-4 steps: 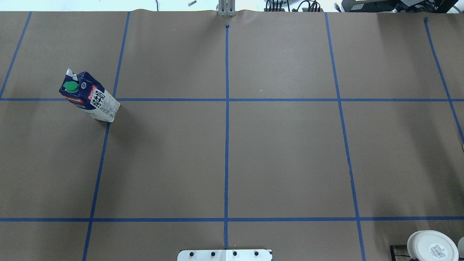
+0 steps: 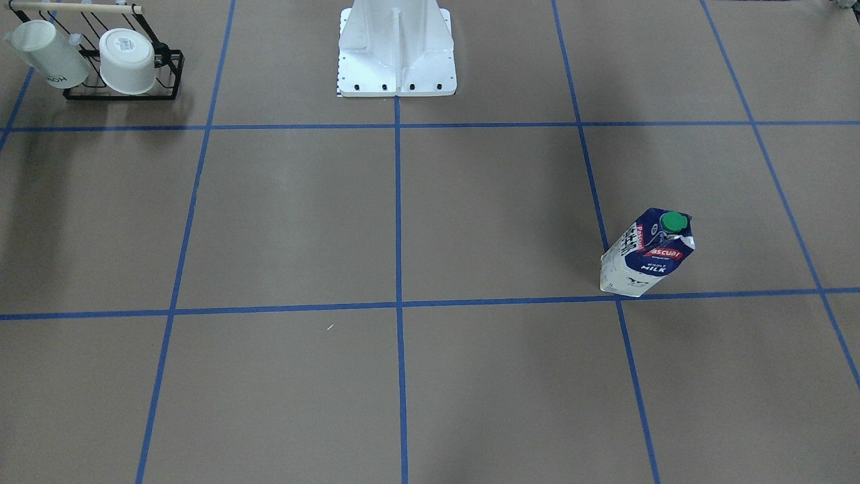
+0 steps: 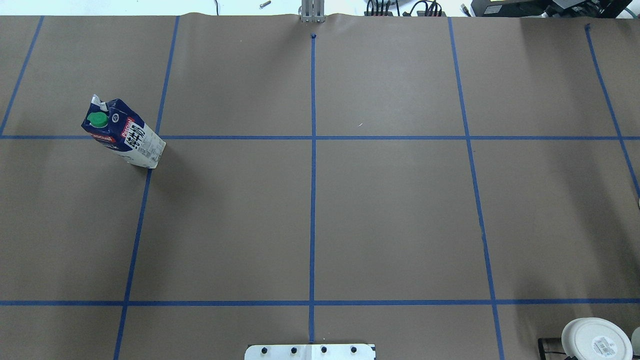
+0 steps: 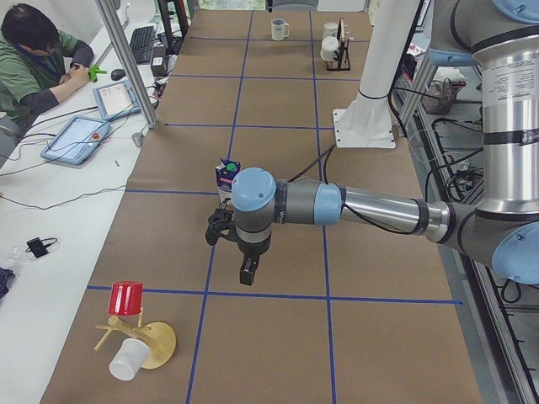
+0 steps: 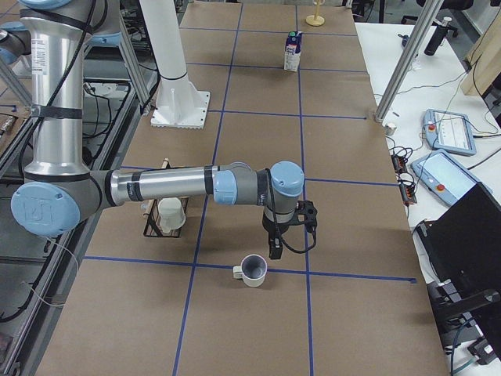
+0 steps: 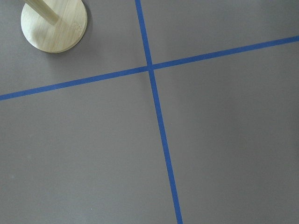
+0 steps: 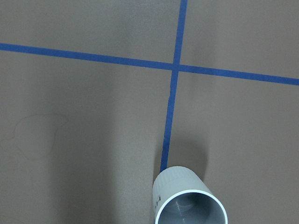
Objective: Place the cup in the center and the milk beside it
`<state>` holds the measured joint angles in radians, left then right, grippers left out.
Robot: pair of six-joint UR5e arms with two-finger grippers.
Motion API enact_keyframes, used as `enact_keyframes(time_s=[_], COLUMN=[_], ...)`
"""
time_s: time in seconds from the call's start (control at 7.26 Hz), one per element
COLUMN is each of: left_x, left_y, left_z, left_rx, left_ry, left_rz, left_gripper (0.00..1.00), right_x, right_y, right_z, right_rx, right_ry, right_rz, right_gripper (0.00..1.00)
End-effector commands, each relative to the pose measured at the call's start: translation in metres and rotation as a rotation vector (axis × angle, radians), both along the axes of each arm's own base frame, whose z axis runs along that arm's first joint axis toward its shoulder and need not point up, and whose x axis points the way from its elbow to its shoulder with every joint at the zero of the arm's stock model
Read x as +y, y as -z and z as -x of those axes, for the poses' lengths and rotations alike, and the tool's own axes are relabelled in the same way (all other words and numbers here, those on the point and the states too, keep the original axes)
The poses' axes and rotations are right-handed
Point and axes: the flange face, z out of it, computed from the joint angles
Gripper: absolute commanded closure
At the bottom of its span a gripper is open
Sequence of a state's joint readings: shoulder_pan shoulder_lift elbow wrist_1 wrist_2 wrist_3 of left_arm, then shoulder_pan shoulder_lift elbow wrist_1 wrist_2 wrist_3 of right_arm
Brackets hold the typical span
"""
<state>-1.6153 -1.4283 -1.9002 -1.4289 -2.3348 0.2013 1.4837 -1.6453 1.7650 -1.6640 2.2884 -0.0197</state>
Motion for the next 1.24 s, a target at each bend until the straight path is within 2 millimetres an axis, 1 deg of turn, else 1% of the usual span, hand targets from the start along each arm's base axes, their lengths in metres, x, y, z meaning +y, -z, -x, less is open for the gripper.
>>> enact_keyframes(time_s=[0.0,0.14,0.41,0.55,0.69,0.83,0.96,1.1], left_x=[0.002,-0.003,-0.012,-0.018,-0.026,-0.033,-0.038,-0.038], left_y=[0.014,0.021,0.036,0.034,0.044,0.033,0.033,0.033], left_z=[0.0,0.001,0.002,0.002,0.002,0.002,0.001,0.002], left_rx=[-0.008,-0.009,-0.013,-0.014,-0.023,-0.018,0.001,0.004], left_ry=[-0.001,0.001,0.006,0.006,0.005,0.016,0.056,0.069], left_rz=[-0.03,-0.067,-0.199,-0.254,-0.389,-0.415,-0.385,-0.375], left_gripper=[0.02,0.02,0.02,0.02,0.02,0.02,0.02,0.02], right_x=[0.001,0.0,-0.007,-0.008,-0.014,-0.023,-0.02,-0.015], right_y=[0.02,0.019,0.03,0.042,0.065,0.074,0.076,0.062], right_z=[-0.008,-0.011,-0.01,-0.01,-0.011,-0.011,-0.011,-0.011], right_rx=[-0.008,0.01,0.007,0.004,0.001,-0.002,-0.002,-0.005], right_ry=[-0.018,-0.022,-0.027,-0.029,-0.032,-0.033,-0.021,-0.022], right_rz=[-0.039,-0.04,-0.061,-0.083,-0.13,-0.148,-0.166,-0.196], right_gripper=[0.0,0.0,0.0,0.0,0.0,0.0,0.0,0.0])
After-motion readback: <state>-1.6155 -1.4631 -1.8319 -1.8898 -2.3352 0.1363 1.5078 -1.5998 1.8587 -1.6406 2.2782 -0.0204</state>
